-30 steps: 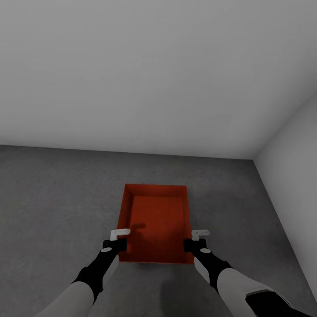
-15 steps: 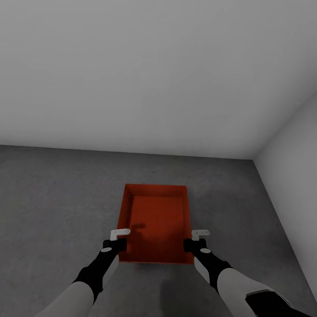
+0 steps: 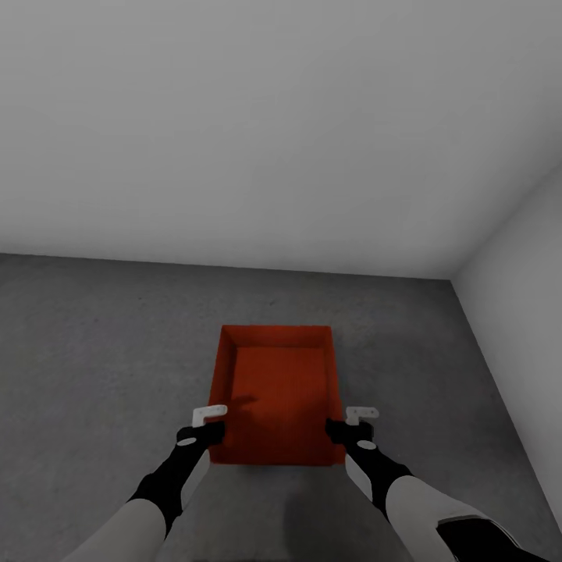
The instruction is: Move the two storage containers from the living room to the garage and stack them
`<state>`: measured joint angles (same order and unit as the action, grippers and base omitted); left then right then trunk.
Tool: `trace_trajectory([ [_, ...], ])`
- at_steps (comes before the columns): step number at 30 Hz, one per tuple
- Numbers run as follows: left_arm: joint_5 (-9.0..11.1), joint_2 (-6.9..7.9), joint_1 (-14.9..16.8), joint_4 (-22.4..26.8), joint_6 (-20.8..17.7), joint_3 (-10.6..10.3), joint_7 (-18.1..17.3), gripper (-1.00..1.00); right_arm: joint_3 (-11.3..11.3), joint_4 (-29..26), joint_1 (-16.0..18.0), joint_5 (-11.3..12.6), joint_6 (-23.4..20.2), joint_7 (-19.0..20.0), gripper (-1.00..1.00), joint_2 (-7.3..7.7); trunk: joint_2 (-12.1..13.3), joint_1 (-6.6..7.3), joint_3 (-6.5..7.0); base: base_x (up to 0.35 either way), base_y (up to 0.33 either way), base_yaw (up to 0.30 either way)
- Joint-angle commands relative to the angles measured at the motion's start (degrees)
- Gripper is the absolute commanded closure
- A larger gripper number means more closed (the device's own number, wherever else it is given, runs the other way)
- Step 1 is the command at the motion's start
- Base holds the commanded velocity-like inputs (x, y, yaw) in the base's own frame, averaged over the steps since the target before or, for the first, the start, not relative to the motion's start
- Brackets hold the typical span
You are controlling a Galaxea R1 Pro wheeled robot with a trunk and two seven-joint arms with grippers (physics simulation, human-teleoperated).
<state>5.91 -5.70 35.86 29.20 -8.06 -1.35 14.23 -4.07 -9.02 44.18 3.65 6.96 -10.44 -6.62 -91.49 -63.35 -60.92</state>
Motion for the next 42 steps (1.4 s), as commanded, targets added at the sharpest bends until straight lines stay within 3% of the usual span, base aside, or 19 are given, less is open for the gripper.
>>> trace_trajectory([
  [1, 0.6, 0.02, 0.0, 0.18, -0.21, -0.15, 0.3, -1.0, -0.43, 0.06, 0.03, 0.39, 0.18, -0.24, -1.0, 0.01, -0.02, 0.0, -0.03, 0.0, 0.0, 0.0],
  [23, 0.56, -0.08, 0.0, 0.78, -0.03, -0.06, 0.44, -1.0, -0.5, 0.01, 0.03, 0.37, -0.21, -0.33, -1.0, 0.11, -0.02, 0.0, -0.03, 0.0, 0.0, 0.0],
  [42, 0.51, -0.05, 0.0, 0.77, -0.31, -0.05, 0.45, -1.0, -0.5, 0.04, 0.03, 0.38, 0.02, -0.37, -1.0, 0.0, 7.6, 4.18, 3.38, 0.0, 0.0, 0.0],
])
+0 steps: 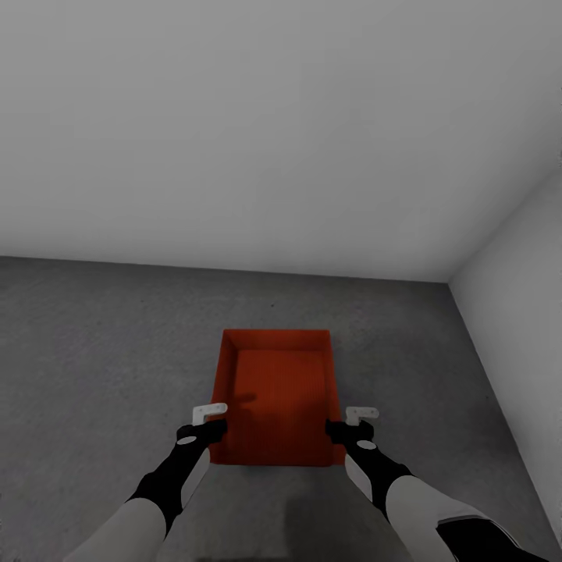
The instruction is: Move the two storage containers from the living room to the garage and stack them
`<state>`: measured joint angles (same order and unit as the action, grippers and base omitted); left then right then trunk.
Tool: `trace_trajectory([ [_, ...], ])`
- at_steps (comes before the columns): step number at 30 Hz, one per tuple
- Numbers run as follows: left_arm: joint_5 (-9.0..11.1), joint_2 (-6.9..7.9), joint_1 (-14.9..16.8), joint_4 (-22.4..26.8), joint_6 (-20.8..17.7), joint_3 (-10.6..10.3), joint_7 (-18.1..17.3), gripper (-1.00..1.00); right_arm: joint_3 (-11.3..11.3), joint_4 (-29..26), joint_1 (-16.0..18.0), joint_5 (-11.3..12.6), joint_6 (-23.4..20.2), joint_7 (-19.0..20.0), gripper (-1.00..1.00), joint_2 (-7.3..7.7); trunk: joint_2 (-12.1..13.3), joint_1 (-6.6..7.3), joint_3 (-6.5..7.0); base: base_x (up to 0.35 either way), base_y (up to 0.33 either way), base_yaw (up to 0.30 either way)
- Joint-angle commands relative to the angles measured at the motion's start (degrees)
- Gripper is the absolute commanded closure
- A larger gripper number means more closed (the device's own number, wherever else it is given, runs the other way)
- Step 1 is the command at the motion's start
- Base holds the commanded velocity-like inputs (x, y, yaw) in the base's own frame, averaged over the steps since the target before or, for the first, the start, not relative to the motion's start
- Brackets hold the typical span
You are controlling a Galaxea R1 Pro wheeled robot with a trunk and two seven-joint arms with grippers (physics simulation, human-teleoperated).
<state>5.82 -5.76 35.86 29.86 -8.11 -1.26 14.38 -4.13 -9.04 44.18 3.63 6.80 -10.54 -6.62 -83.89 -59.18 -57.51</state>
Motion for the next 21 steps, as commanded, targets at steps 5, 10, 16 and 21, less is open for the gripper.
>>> trace_trajectory([
  [5, 0.6, 0.04, 0.0, 0.11, -0.27, -0.12, 0.3, -1.0, -0.44, 0.07, 0.03, 0.41, 0.3, -0.28, -1.0, 0.03, 2.0, 1.11, 0.87, 0.0, 0.0, 0.0],
  [10, 0.6, 0.04, 0.0, 0.11, -0.3, -0.1, 0.3, -1.0, -0.44, 0.07, 0.03, 0.41, 0.31, -0.28, -1.0, 0.03, 4.01, 2.2, 1.77, 0.0, 0.0, 0.0],
  [16, 0.59, 0.0, 0.0, 0.12, -0.29, -0.11, 0.3, -1.0, -0.44, 0.08, 0.03, 0.38, 0.32, -0.35, -1.0, 0.05, 6.41, 3.52, 2.85, 0.0, 0.0, 0.0],
  [21, 0.6, 0.0, 0.0, 0.08, -0.31, -0.07, 0.3, -1.0, -0.41, 0.08, 0.03, 0.4, 0.36, -0.47, -1.0, 0.19, 8.42, 4.62, 3.74, 0.0, 0.0, 0.0],
])
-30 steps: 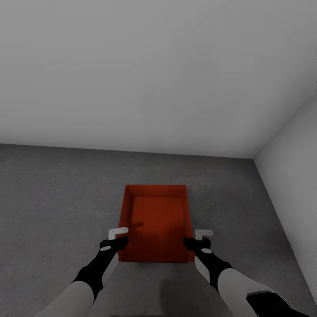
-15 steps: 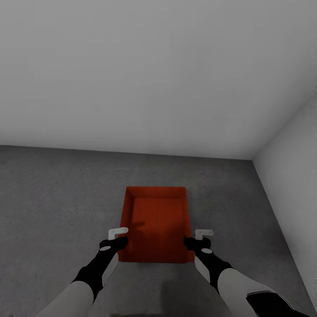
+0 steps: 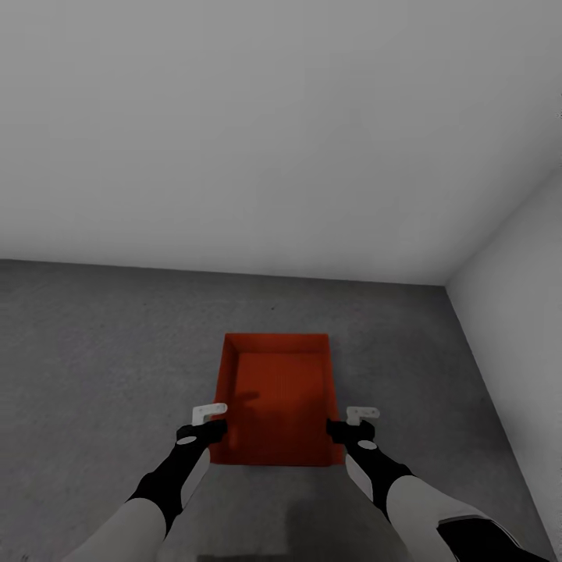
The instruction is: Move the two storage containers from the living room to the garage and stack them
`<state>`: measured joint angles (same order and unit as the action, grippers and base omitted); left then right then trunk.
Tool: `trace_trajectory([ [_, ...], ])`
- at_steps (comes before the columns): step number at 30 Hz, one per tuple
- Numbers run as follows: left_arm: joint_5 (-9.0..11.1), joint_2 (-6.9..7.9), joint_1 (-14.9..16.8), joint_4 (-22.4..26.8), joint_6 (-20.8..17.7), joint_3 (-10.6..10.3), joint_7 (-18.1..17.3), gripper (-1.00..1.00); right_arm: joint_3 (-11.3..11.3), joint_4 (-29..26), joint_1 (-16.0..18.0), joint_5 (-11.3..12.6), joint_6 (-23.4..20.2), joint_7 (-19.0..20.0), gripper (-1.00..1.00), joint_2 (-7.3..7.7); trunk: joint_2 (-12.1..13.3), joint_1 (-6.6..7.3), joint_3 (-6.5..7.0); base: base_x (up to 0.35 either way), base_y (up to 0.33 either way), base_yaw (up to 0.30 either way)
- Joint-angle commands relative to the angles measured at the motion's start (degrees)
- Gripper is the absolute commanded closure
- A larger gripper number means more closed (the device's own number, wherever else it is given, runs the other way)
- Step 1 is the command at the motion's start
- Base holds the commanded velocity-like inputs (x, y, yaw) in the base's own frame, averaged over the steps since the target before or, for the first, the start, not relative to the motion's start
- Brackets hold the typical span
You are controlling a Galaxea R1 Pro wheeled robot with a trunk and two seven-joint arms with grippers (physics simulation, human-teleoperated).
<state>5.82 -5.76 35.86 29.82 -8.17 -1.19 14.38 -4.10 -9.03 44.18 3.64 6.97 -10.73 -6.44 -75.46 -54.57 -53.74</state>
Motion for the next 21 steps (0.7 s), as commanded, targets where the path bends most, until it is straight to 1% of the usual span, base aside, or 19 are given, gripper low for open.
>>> trace_trajectory([
  [1, 0.6, 0.02, 0.0, 0.1, -0.25, -0.13, 0.29, -1.0, -0.44, 0.06, 0.03, 0.4, 0.19, -0.27, -1.0, 0.04, 0.4, 0.23, 0.15, 0.0, 0.0, 0.0],
  [13, 0.59, 0.29, 0.0, -0.14, -0.18, 0.04, 0.29, -1.0, -0.53, -0.02, 0.03, 0.29, 0.21, 0.13, -1.0, 0.43, 5.21, 2.86, 2.31, 0.0, 0.0, 0.0],
  [21, 0.59, 0.37, 0.0, -0.39, -0.18, 0.05, 0.29, -1.0, -0.56, -0.03, 0.03, 0.12, 0.03, -0.26, -1.0, 0.14, 8.42, 4.62, 3.74, 0.0, 0.0, 0.0],
])
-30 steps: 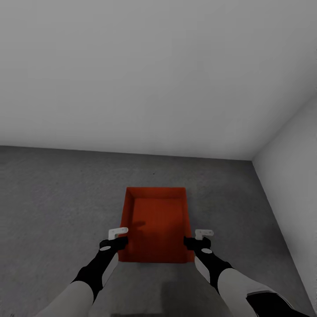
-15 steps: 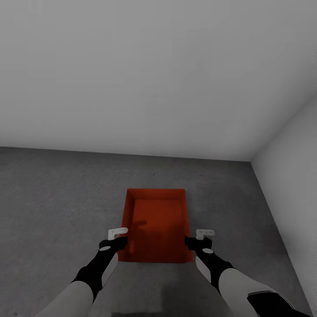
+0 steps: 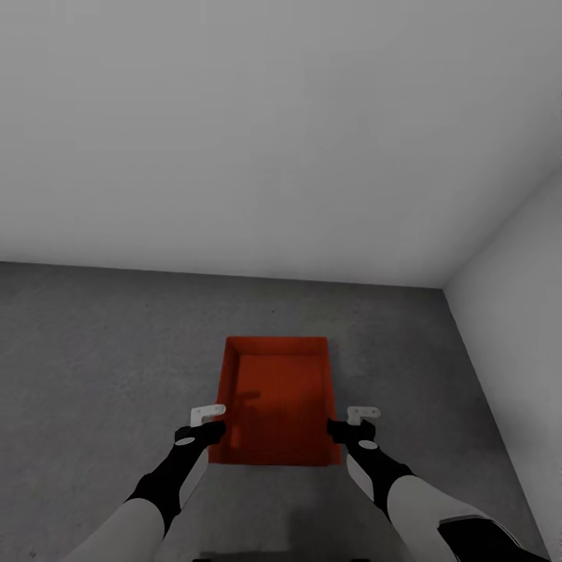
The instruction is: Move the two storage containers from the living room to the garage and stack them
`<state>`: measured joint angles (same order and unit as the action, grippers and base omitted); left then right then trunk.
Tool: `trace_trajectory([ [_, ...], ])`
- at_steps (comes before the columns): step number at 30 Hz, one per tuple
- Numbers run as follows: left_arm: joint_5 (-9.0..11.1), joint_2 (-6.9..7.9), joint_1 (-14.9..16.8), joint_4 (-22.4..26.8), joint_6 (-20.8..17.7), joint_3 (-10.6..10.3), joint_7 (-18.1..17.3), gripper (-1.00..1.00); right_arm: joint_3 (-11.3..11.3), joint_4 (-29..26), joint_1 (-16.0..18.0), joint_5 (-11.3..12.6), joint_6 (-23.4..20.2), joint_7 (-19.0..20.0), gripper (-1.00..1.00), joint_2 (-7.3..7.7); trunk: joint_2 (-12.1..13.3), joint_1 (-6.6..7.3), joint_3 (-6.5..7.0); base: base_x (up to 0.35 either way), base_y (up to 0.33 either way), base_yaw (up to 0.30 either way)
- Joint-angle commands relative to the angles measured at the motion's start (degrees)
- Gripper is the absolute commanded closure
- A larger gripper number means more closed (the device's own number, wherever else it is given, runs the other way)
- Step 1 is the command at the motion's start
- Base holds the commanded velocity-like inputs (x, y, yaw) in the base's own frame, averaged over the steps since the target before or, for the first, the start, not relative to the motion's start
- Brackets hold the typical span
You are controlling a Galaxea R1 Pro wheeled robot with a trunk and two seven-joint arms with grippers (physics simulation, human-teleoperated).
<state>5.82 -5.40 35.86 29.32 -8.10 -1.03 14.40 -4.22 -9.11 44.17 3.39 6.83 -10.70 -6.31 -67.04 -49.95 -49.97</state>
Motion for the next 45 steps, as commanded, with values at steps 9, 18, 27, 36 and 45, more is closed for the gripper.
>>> trace_trajectory([
  [9, 0.63, 0.45, 0.0, -0.13, -0.25, -0.11, 0.28, -1.0, -0.47, 0.06, 0.03, 0.62, 0.33, -0.37, -1.0, -0.24, 3.6, 1.98, 1.59, 0.0, 0.0, 0.0],
  [18, 0.67, 0.55, 0.0, -0.17, -0.25, -0.12, 0.28, -1.0, -0.54, 0.56, 0.03, 0.53, 0.32, 0.17, -1.0, -0.31, 7.21, 3.96, 3.2, 0.0, 0.0, 0.0],
  [27, 0.68, 0.48, 0.0, -0.15, -0.25, -0.16, 0.28, -1.0, -0.61, 0.67, 0.03, 0.42, 0.29, 0.24, -1.0, -0.37, 10.82, 5.93, 4.82, 0.0, 0.0, 0.0],
  [36, 0.69, 0.47, 0.0, -0.03, -0.25, -0.2, 0.28, -1.0, -0.61, 0.68, 0.03, 0.52, 0.31, 0.24, -1.0, -0.38, 14.43, 7.91, 6.44, 0.0, 0.0, 0.0],
  [45, 0.66, 0.5, 0.0, -0.05, -0.25, -0.2, 0.28, -1.0, -0.59, 0.68, 0.03, 0.57, 0.31, 0.32, -1.0, -0.3, 18.04, 9.89, 8.05, 0.0, 0.0, 0.0],
])
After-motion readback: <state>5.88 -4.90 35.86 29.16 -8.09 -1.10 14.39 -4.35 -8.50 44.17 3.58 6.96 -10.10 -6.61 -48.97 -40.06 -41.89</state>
